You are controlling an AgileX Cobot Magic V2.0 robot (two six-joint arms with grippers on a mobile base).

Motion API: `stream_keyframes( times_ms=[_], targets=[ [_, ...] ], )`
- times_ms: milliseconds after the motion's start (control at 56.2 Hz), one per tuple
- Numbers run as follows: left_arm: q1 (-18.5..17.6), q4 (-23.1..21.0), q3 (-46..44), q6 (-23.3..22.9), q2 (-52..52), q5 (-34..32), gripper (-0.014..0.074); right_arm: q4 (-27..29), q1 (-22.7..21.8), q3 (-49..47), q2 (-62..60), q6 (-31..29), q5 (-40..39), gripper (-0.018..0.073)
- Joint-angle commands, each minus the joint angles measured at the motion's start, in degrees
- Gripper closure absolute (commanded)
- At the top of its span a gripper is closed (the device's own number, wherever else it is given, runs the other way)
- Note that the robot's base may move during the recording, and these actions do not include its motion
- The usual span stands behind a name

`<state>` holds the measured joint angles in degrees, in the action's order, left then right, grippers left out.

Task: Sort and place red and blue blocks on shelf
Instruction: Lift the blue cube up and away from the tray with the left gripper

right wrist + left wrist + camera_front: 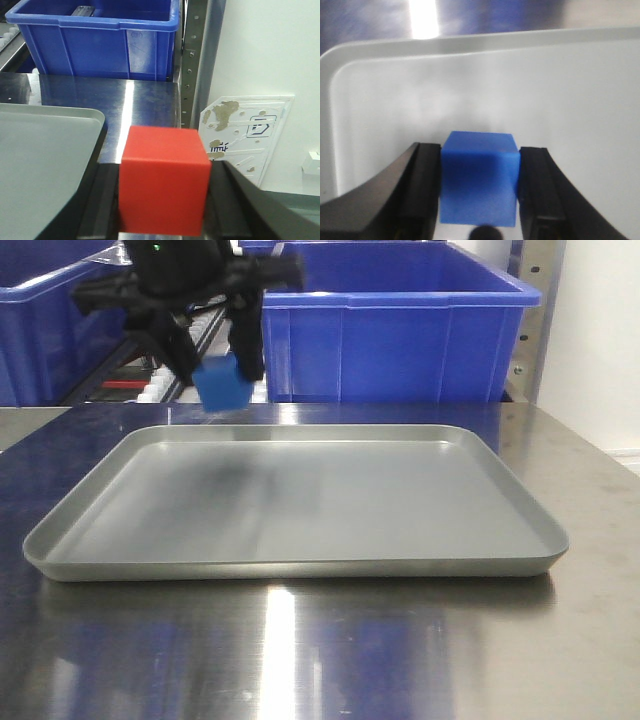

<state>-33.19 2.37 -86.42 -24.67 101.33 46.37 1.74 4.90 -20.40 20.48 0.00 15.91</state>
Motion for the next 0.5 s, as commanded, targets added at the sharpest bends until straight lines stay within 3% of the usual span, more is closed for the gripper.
stream_keyframes(
  times_ms=[0, 160, 249, 481],
  targets=[
    [2.01, -5.59, 5.09, 9.17, -8.04, -10.03, 0.0300, -0.61, -0.45, -1.60, 0.30, -0.38, -5.43, 0.0260],
    [6.59, -13.10, 18.37, 25.55, -16.63, -19.74, 0.0300, -0.61, -0.45, -1.60, 0.30, -0.38, -5.43, 0.0260],
    [9.48, -15.11, 24.73, 31.35, -22.14, -23.30, 0.0300, -0.61, -0.45, -1.60, 0.30, -0.38, -5.43, 0.0260],
    [19.07, -15.51, 38.87, 35.40, -36.82, -32.96, 0.0300, -0.61, -0.45, -1.60, 0.30, -0.38, -5.43, 0.0260]
  ],
)
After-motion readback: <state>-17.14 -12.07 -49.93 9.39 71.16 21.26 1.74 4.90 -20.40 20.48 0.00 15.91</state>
